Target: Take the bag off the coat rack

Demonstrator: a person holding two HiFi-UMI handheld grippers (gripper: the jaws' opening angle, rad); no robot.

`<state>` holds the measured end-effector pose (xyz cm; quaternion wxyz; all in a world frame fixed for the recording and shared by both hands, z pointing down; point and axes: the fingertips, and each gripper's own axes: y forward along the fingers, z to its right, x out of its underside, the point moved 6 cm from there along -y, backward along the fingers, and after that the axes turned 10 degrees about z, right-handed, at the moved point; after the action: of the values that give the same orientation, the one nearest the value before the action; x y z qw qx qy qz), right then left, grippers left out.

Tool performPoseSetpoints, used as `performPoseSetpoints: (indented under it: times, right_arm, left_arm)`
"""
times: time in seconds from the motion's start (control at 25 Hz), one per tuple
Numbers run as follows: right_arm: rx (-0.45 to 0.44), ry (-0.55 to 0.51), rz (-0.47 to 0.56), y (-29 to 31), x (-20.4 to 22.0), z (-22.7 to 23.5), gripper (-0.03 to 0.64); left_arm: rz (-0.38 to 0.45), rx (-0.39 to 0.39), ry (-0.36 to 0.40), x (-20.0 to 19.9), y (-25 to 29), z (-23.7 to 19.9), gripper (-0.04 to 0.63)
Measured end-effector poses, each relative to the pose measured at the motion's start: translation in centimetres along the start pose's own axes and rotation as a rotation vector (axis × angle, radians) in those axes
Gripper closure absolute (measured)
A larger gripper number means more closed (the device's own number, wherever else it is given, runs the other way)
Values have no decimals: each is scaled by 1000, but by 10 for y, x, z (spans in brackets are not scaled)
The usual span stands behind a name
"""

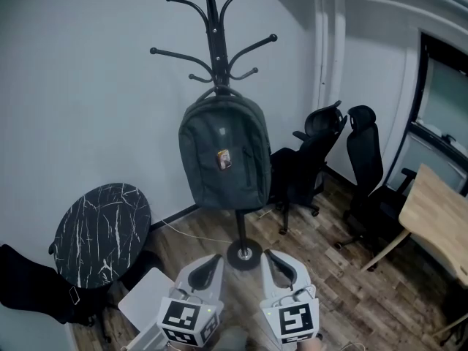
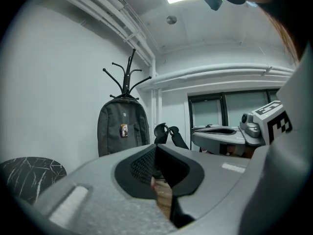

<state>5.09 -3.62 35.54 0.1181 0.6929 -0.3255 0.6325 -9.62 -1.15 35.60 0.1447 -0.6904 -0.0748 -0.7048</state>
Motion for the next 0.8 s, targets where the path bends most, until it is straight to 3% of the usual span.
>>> performPoseSetpoints:
  times: [0.48,0.8]
  right_arm:
    - [39,88,24,41,11,31,614]
    - [30,24,31,74,19,41,614]
  left_arm:
    - [12,-23,-7,5,47,-36,584]
    - [23,-29,-6,7,81,-62,584]
